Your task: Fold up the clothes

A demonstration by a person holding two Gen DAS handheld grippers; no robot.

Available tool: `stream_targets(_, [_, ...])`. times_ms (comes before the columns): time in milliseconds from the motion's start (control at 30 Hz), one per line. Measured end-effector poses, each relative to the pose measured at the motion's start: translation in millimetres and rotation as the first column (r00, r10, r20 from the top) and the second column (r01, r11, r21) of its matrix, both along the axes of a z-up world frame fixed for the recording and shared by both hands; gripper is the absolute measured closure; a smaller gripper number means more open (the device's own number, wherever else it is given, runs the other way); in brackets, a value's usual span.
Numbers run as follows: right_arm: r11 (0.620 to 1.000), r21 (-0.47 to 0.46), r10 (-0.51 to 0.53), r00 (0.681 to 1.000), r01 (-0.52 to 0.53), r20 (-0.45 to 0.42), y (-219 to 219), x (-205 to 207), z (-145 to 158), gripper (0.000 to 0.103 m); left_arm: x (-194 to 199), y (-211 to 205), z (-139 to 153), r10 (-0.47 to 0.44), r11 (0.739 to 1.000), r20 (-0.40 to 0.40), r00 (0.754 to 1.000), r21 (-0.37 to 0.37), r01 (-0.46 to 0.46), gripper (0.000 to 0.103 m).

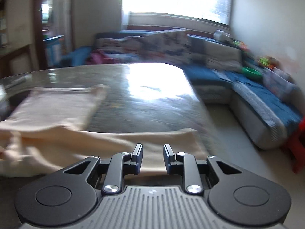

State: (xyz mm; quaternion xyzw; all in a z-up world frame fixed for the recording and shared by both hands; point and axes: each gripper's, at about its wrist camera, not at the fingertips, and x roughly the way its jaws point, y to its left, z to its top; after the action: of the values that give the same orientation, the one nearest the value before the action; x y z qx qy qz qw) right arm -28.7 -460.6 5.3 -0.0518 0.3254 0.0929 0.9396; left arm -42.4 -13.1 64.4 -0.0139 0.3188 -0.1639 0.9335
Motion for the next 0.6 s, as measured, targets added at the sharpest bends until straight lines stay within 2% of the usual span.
stream_targets(133, [0.988, 0.029, 0.155, 0.988, -0.155, 0.005, 39.1, -8.4, 10.5, 0.079, 9.5, -24.4, -11.3, -0.071, 0.996, -0.028, 0.997, 0.045, 0.072, 0.07])
stream_targets(233, [0.961, 0.057, 0.271, 0.963, -0.27, 0.0, 68.4, -12.3, 17.0, 0.077, 14.7, -28.5, -22.6, -0.05, 0.994, -0.053, 0.997, 0.098, 0.055, 0.07])
stream_targets(333, [0.93, 0.071, 0.363, 0.932, -0.361, -0.008, 92.0, -17.3, 19.3, 0.075, 17.6, -26.2, -32.5, -0.037, 0.992, -0.066, 0.997, 0.115, 0.045, 0.075])
stream_targets(367, [0.911, 0.075, 0.407, 0.913, -0.405, -0.015, 104.8, -19.0, 19.9, 0.075, 16.8, -25.2, -34.7, -0.04, 0.993, -0.069, 0.997, 0.112, 0.048, 0.09])
stream_targets(400, [0.9, 0.073, 0.432, 0.902, -0.43, -0.021, 113.3, -20.1, 19.6, 0.075, 14.8, -23.8, -35.2, -0.04, 0.994, -0.067, 0.997, 0.103, 0.046, 0.095])
stream_targets(600, [0.847, 0.035, 0.532, 0.845, -0.531, -0.054, 151.1, -30.1, 9.7, 0.072, -13.6, -10.2, -17.3, -0.017, 1.0, 0.01, 1.0, 0.019, 0.017, 0.098])
